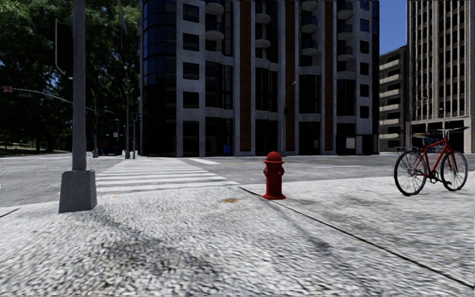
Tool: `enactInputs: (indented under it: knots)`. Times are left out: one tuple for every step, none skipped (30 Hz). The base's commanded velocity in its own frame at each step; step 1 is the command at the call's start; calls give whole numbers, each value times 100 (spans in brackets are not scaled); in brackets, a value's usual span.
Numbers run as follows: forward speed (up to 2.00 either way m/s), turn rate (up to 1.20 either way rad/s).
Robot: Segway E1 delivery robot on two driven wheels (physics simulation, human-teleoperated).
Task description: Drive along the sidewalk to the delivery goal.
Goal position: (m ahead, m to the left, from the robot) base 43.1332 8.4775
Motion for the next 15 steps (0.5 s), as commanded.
enactInputs:
  knots:
    - [200, 57]
    - [200, 59]
    - [200, 59]
    - [200, 59]
    - [200, 59]
    - [200, 59]
    - [200, 58]
    - [200, 49]
    - [200, 28]
    - [200, 10]
    - [200, 10]
    - [200, 1]
    - [200, 0]
    - [200, 0]
    - [200, 0]
